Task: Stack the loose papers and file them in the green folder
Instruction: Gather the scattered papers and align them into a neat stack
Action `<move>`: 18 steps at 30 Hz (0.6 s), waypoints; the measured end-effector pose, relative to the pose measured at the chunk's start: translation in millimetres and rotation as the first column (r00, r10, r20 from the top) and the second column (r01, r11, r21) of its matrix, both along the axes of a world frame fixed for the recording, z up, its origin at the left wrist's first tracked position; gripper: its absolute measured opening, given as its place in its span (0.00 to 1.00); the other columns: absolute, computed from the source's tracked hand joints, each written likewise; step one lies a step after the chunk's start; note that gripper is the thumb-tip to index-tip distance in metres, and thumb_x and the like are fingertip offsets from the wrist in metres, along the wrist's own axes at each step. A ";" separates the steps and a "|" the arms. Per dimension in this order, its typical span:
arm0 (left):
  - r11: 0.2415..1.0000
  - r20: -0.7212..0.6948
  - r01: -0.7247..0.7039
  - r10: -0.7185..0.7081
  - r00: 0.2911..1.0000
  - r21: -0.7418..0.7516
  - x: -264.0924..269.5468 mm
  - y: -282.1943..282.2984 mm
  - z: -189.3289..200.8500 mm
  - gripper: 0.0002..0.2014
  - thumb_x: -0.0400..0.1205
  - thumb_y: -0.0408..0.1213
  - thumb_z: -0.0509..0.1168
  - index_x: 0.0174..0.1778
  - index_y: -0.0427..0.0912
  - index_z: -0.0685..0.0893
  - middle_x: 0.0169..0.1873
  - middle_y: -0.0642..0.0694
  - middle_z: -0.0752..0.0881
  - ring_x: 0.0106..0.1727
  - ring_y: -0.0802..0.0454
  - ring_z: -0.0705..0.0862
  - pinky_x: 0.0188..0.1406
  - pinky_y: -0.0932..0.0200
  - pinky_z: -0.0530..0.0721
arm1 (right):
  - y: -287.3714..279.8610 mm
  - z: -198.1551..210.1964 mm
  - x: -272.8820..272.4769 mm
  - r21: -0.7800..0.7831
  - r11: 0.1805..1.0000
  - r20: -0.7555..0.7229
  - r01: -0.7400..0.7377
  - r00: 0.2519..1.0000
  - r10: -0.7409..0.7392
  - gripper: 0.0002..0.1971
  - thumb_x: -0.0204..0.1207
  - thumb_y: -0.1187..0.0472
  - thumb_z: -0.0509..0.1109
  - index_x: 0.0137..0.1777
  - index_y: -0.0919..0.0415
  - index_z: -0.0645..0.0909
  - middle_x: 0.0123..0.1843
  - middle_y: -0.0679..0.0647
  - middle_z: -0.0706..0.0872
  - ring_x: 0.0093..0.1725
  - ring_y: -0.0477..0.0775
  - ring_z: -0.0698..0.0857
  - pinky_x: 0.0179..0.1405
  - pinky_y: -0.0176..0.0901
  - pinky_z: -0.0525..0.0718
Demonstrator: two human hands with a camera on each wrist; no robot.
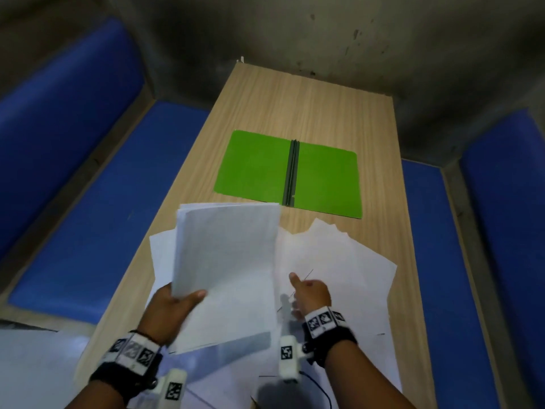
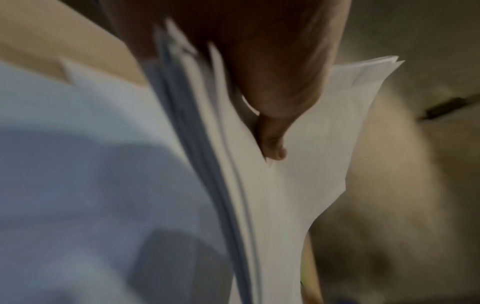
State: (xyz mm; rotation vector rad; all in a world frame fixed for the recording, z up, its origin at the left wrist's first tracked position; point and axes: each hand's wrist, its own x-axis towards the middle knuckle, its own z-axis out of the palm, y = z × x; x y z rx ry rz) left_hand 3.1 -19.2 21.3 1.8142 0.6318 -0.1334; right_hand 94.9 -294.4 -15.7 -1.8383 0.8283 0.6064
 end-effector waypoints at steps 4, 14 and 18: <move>0.984 -0.041 -0.166 0.169 0.985 0.059 -26.4 52.0 -9.1 0.13 0.75 0.36 0.78 0.51 0.34 0.89 0.40 0.40 0.90 0.45 0.43 0.88 0.41 0.53 0.81 | 26.4 -19.0 -2.7 -0.220 0.967 -0.108 -0.129 0.988 0.107 0.33 0.62 0.34 0.75 0.45 0.69 0.85 0.43 0.61 0.90 0.41 0.61 0.90 0.37 0.44 0.86; 0.923 -0.057 -0.380 0.384 0.922 0.060 -56.8 108.1 -8.8 0.17 0.76 0.40 0.78 0.57 0.39 0.86 0.48 0.39 0.87 0.52 0.43 0.84 0.57 0.47 0.80 | 46.9 -14.9 11.1 -0.237 0.968 0.215 -0.076 0.968 0.129 0.04 0.74 0.64 0.70 0.42 0.65 0.79 0.34 0.53 0.81 0.33 0.55 0.80 0.36 0.40 0.76; 0.894 -0.048 -0.447 0.448 0.893 0.025 -63.5 129.2 -10.5 0.20 0.76 0.39 0.77 0.62 0.35 0.86 0.53 0.39 0.88 0.57 0.42 0.86 0.65 0.42 0.80 | 35.1 -6.2 18.9 -0.190 0.949 0.294 -0.252 0.908 0.300 0.02 0.75 0.67 0.70 0.42 0.66 0.82 0.35 0.53 0.85 0.32 0.50 0.80 0.28 0.36 0.75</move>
